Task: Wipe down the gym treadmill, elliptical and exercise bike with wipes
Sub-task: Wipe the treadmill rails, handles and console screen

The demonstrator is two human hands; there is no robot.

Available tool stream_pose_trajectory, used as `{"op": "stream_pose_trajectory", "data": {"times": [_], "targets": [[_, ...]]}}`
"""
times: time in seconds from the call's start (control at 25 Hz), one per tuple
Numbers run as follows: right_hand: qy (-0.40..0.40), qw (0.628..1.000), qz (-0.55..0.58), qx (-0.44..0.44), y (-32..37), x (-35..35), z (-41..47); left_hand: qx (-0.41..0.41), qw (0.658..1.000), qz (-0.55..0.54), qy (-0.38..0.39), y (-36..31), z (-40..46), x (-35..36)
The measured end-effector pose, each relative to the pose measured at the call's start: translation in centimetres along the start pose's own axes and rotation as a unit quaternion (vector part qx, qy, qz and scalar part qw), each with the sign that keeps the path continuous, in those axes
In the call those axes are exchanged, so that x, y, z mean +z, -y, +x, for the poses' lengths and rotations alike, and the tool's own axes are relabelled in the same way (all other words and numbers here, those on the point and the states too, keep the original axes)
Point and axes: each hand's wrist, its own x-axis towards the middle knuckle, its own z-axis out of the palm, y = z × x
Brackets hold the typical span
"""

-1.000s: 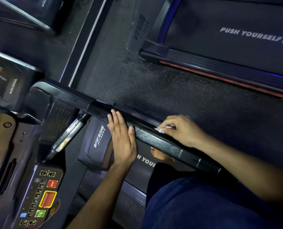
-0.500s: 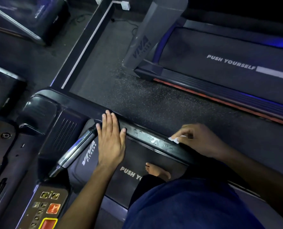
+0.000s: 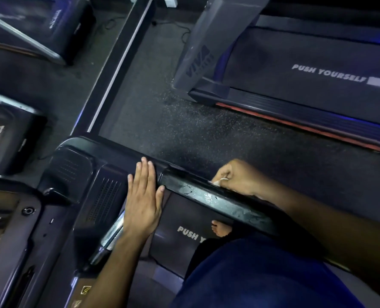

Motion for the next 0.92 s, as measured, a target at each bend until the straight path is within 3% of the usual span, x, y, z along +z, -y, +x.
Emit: {"op": "stream_pose_trajectory", "data": {"times": [0.16, 0.4, 0.68, 0.92], "targets": [[-0.039, 0.998, -0.015, -0.053, 0.0, -0.3, -1.6, 0.004, 1.0, -0.017, 0.021, 0.2, 0.3, -0.4], [-0.025, 0.999, 0.019, 0.01, 2.2, 3.0, 5.9, -0.002, 0.999, -0.034, 0.038, 0.4, 0.5, -0.8], [-0.05, 0.983, 0.063, -0.162, 6.7, 3.7, 5.0, 0.006, 0.997, -0.067, 0.044, 0.8, 0.4, -0.8], [0.091, 0.977, 0.094, -0.167, 2.5, -1.4, 0.8, 0.017, 0.997, -0.074, 0.028, 1.3, 0.3, -0.7]]}}
